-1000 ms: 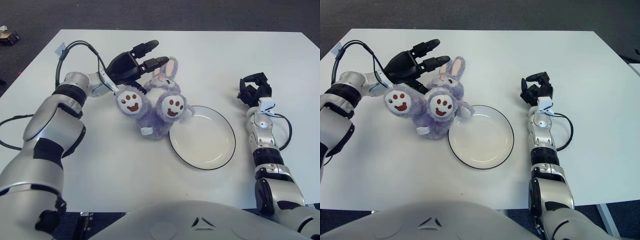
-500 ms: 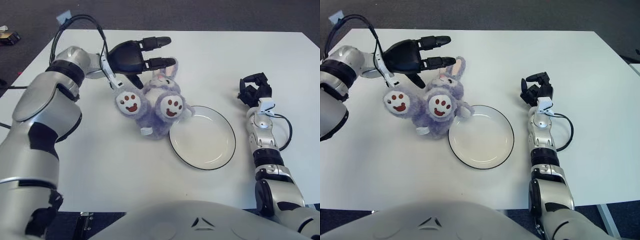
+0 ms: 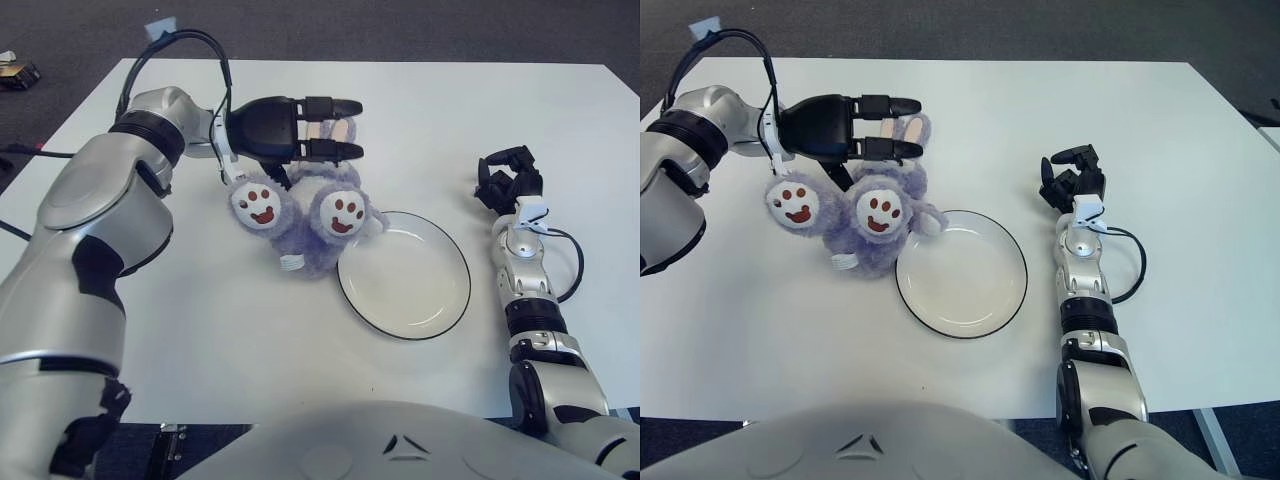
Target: Put the doll into the plate.
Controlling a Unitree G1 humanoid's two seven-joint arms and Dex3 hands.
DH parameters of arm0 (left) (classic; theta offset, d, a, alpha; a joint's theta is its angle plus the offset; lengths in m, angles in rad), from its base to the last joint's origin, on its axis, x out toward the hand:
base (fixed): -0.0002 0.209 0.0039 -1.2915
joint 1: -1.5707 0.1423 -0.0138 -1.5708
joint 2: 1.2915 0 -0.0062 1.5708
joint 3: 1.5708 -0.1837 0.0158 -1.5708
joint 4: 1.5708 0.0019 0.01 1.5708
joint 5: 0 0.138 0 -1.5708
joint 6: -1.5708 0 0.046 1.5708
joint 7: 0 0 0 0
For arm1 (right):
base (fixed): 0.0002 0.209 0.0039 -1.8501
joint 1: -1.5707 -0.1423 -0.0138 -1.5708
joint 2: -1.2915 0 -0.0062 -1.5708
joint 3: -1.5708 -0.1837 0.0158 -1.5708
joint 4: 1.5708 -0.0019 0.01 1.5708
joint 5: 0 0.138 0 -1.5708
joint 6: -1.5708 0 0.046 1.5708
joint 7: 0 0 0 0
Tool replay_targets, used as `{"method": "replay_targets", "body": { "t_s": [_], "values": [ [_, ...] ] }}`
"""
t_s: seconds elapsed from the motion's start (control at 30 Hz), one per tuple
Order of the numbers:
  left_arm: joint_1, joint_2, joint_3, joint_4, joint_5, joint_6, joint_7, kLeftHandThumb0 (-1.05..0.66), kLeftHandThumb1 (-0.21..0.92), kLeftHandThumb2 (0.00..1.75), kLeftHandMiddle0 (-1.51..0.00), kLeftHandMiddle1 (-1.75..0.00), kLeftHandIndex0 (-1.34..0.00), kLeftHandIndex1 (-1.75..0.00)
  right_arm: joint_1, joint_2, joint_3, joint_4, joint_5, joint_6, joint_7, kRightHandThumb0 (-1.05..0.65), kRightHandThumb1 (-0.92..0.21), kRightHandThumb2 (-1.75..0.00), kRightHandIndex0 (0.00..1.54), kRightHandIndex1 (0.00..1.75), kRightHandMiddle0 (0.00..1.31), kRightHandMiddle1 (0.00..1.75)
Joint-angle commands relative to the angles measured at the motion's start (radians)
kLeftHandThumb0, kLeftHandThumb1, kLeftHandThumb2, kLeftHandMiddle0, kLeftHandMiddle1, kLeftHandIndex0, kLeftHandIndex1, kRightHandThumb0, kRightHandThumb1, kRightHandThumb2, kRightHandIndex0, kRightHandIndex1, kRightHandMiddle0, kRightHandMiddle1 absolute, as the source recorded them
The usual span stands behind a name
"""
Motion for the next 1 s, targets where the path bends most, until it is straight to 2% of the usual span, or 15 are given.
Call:
{"method": "replay_targets", "body": {
  "t_s": [0.0, 0.27, 0.47, 0.67, 0.97],
  "values": [
    [-0.046, -0.009, -0.048, 0.000, 0.034, 0.000, 0.005, -0.54, 0.92, 0.14, -0.17, -0.02, -0.29, -0.03, 0.084, 0.038, 0.016, 0.049, -0.011, 0.071, 0.005, -0.37, -0.80, -0.60, 0.86, 1.75, 0.36, 1.65],
    [-0.072, -0.028, -0.129, -0.013, 0.081, 0.030, 0.029, -0.48, 0.92, 0.10, -0.15, 0.00, -0.29, -0.02, 0.087, 0.044, 0.019, 0.036, -0.017, 0.082, -0.001, -0.37, -0.80, -0.60, 0.86, 1.75, 0.36, 1.65],
    [-0.076, -0.050, -0.155, -0.005, 0.071, -0.007, -0.008, -0.45, 0.92, 0.08, -0.14, 0.00, -0.28, -0.02, 0.090, 0.046, 0.019, 0.027, -0.019, 0.089, -0.003, -0.37, -0.80, -0.60, 0.87, 1.75, 0.36, 1.65],
    [-0.072, -0.059, -0.174, -0.008, 0.070, -0.008, -0.009, -0.43, 0.92, 0.07, -0.14, 0.00, -0.28, -0.01, 0.093, 0.046, 0.018, 0.019, -0.018, 0.094, -0.001, -0.37, -0.80, -0.59, 0.87, 1.75, 0.36, 1.65],
    [-0.058, -0.069, -0.205, -0.015, 0.081, 0.019, -0.013, -0.30, 0.92, 0.05, -0.16, -0.01, -0.28, -0.01, 0.098, 0.047, 0.015, 0.009, -0.014, 0.096, -0.001, -0.37, -0.80, -0.59, 0.87, 1.75, 0.36, 1.65]
  ]
}}
